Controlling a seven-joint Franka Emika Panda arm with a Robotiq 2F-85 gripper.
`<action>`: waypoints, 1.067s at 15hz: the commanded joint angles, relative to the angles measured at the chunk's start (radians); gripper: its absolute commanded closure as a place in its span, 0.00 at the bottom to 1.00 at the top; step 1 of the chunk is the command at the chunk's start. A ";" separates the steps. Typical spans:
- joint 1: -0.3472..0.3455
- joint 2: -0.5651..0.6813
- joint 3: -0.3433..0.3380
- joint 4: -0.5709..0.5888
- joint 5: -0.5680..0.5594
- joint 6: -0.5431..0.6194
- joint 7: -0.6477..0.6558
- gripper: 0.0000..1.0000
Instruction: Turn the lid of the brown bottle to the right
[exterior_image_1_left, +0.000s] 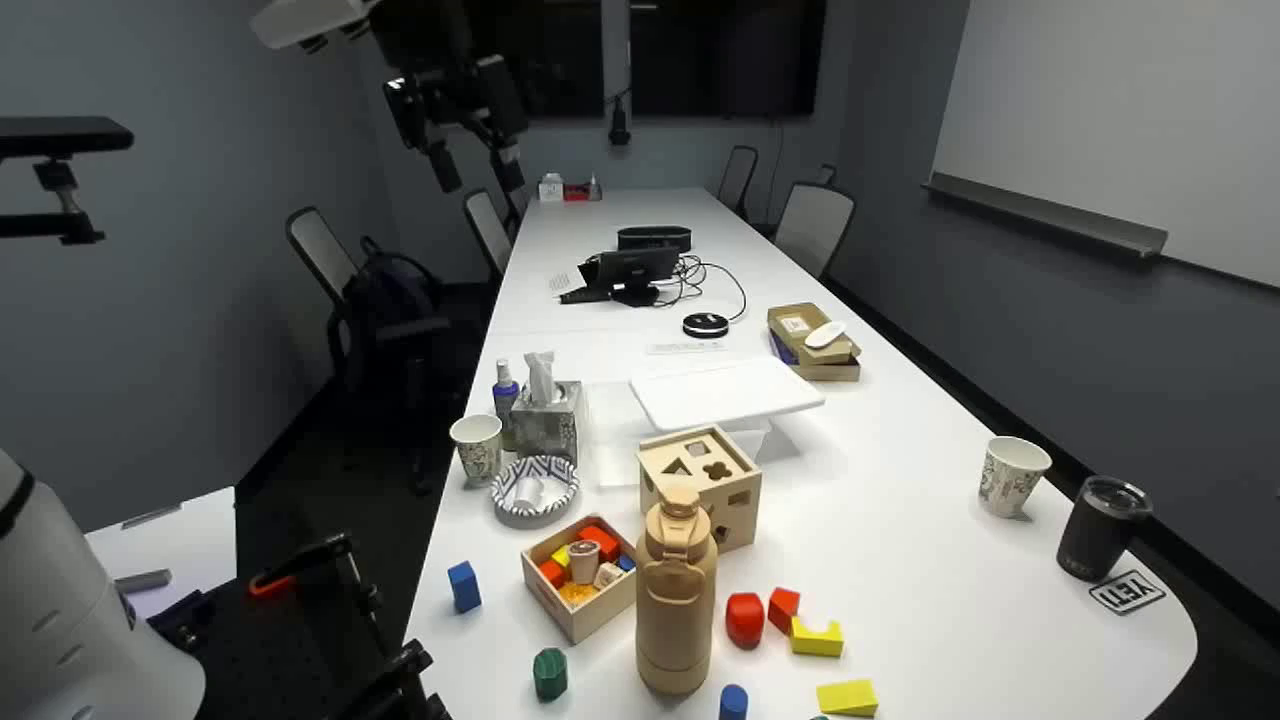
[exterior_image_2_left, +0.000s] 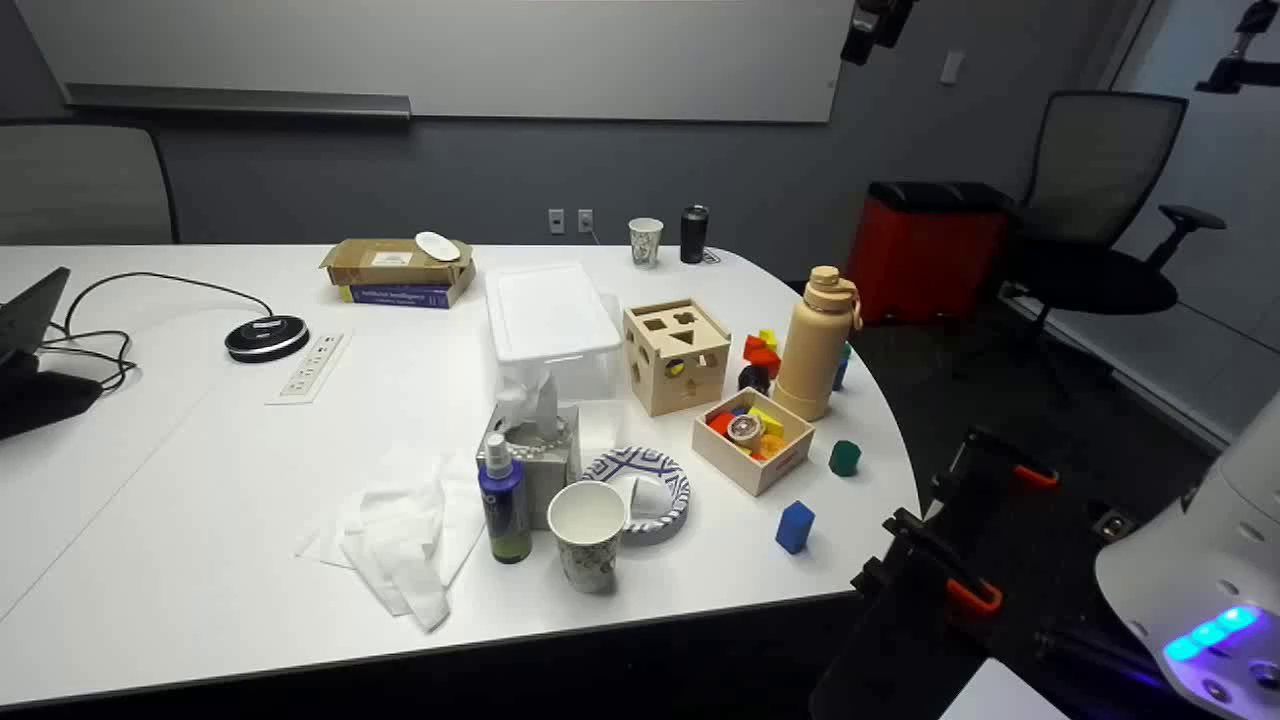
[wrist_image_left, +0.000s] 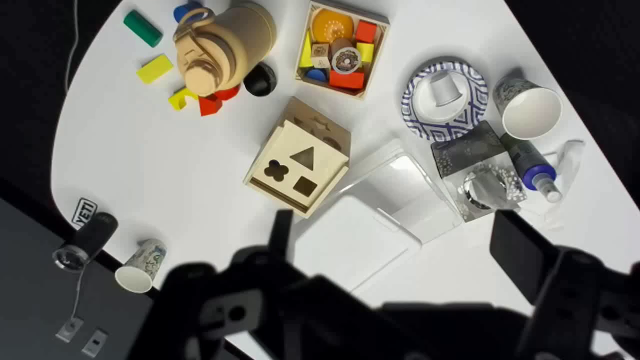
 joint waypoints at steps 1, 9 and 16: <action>0.007 0.000 -0.005 0.002 -0.004 -0.002 0.004 0.00; 0.001 0.078 -0.067 0.100 0.003 -0.163 -0.080 0.00; -0.058 0.285 -0.221 0.279 -0.026 -0.230 -0.241 0.00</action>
